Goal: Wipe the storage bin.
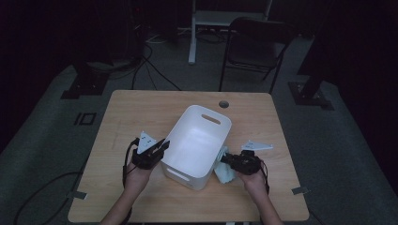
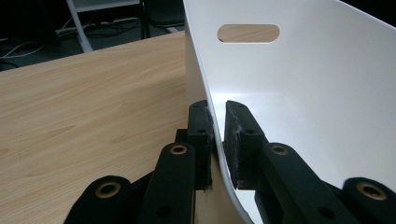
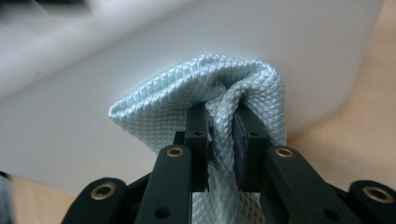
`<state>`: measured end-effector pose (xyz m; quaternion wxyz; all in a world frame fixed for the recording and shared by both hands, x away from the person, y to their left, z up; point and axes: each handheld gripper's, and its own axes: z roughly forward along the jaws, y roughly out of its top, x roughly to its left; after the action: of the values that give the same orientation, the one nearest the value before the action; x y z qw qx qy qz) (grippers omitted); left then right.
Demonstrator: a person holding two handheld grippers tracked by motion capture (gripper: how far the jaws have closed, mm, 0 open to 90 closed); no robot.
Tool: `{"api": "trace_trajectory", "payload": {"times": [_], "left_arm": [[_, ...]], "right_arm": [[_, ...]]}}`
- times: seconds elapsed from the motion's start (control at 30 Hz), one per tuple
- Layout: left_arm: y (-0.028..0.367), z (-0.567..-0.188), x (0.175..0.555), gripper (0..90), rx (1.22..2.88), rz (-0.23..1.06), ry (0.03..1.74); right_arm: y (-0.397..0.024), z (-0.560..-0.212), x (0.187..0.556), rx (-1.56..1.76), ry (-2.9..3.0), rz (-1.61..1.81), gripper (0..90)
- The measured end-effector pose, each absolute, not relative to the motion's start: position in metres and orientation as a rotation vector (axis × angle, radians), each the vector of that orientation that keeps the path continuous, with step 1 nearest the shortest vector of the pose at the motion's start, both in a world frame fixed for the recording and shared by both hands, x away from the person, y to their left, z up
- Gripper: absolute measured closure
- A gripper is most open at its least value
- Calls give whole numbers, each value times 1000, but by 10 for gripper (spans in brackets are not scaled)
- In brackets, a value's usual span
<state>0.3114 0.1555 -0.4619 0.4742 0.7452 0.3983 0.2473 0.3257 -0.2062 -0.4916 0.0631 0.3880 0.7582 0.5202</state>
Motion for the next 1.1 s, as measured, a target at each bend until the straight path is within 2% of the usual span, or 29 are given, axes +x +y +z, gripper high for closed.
{"api": "trace_trajectory", "payload": {"times": [0.13, 0.27, 0.97, 1.1], "left_arm": [[156, -462, 312, 811, 1822, 593, 966], [155, -462, 312, 808, 1826, 595, 958], [155, -462, 311, 806, 1821, 601, 962], [153, -462, 311, 807, 1824, 609, 971]], "right_arm": [[-208, -471, 328, 1126, 2225, 1584, 782], [-208, -473, 335, 1145, 2215, 1566, 782], [-211, -533, 362, 1397, 2296, 1415, 784], [-212, -534, 363, 1419, 2304, 1419, 785]]}}
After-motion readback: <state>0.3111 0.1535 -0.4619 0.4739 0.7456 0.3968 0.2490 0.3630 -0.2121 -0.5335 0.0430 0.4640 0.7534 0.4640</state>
